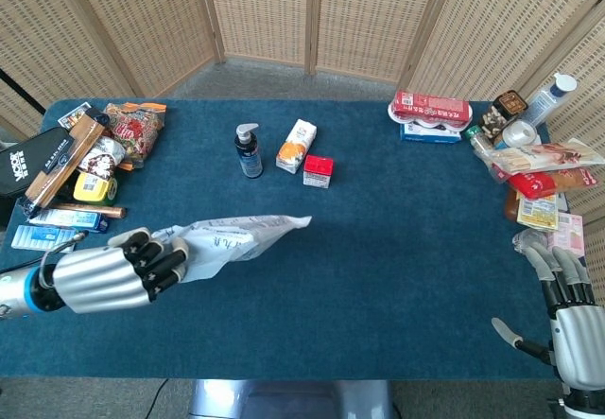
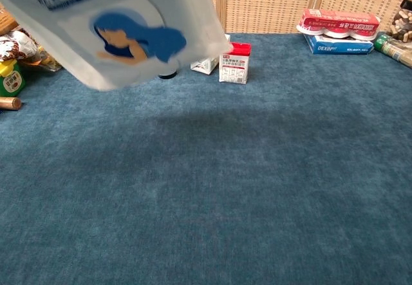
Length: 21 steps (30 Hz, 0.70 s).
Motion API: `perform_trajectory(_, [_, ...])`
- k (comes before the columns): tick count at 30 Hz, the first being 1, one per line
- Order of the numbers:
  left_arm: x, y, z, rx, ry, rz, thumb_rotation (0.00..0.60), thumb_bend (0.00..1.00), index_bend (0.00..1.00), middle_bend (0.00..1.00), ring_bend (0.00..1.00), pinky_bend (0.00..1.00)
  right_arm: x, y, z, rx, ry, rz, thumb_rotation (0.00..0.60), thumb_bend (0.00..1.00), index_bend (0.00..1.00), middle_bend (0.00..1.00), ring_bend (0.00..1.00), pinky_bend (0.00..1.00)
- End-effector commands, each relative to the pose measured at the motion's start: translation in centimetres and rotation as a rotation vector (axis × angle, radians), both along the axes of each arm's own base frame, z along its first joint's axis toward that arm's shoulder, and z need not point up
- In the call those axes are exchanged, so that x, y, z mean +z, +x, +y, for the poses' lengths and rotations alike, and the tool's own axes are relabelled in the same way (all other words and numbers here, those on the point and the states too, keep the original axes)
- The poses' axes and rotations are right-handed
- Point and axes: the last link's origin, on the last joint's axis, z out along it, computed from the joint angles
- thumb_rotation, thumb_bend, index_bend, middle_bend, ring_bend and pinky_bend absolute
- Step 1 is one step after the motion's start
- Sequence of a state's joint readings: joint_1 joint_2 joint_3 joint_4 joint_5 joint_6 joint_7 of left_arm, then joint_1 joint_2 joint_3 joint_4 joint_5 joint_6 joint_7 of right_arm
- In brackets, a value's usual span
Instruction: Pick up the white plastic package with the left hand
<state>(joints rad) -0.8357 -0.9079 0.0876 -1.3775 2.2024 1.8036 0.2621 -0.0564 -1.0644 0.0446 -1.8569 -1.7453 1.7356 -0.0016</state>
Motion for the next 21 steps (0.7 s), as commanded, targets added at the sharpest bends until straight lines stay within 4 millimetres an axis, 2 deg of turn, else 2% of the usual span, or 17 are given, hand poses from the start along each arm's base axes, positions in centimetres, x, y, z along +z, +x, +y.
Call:
perform_trajectory(1, [1.3,0.3,0.0,0.003,0.032,-0.032,0.6,0.07,1.0,0.95,0.84,0.92,0.0,0.0,0.0,-0.001,-0.001,-0.001,0.6,0.0,0.0,0.0,0.0,0.0])
perform_trajectory(12, [5.6,0.7,0.8,0.027,0.149,-0.08,0.6,0.07,1.0,0.95,0.84,0.92,0.0,0.0,0.1,-0.001,0.001,0.002,0.6,0.0,0.0,0.0,0.0,0.0])
perform_trajectory(21, [7.7,1.5,1.1,0.021,0.196,-0.126,0.6,0.07,1.0,0.95,0.84,0.92,-0.1,0.0,0.0,-0.003,0.001,0.007,0.6,0.0,0.0,0.0,0.0,0.0])
